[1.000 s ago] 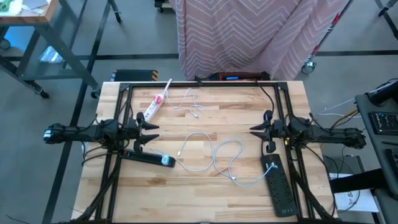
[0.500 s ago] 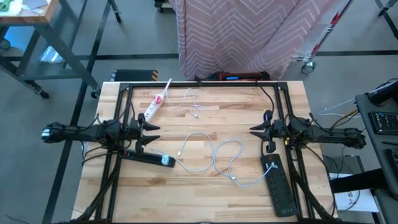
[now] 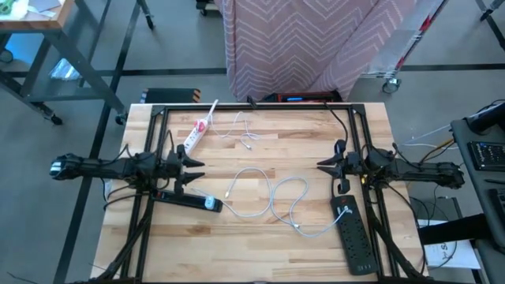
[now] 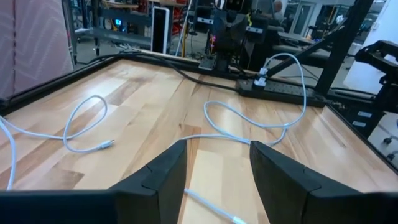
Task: Plug in charger cables
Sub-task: Return to Home Position
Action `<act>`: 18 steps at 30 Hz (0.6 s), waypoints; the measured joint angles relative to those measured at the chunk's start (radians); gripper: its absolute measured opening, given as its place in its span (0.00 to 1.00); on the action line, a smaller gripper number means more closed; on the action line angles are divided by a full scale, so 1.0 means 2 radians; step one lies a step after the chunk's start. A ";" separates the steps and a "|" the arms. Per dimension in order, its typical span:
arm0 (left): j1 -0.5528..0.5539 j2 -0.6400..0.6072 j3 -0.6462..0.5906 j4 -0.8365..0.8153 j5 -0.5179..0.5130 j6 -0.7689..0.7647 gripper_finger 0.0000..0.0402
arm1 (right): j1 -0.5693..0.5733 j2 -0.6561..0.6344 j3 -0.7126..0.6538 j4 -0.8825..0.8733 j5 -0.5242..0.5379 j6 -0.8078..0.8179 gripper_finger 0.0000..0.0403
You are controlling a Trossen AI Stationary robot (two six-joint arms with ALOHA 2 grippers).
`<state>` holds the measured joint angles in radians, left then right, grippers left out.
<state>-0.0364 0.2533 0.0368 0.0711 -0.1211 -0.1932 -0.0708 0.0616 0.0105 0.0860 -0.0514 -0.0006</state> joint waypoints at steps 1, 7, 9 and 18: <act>0.000 0.002 0.000 0.000 0.000 0.000 0.40 | 0.000 0.000 0.000 0.000 0.000 0.000 0.12; 0.000 0.014 0.000 0.000 0.000 0.000 0.39 | 0.000 0.000 0.000 0.000 0.000 0.000 0.16; 0.000 0.017 0.000 0.000 0.000 0.000 0.39 | 0.000 0.000 0.000 0.000 0.000 0.000 0.17; 0.000 0.033 0.000 0.000 0.000 0.000 0.43 | 0.000 0.000 0.000 0.000 0.000 0.000 0.19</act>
<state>-0.0364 0.3186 0.0368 0.0711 -0.1211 -0.1932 -0.0704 0.0616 0.0105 0.0860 -0.0513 -0.0006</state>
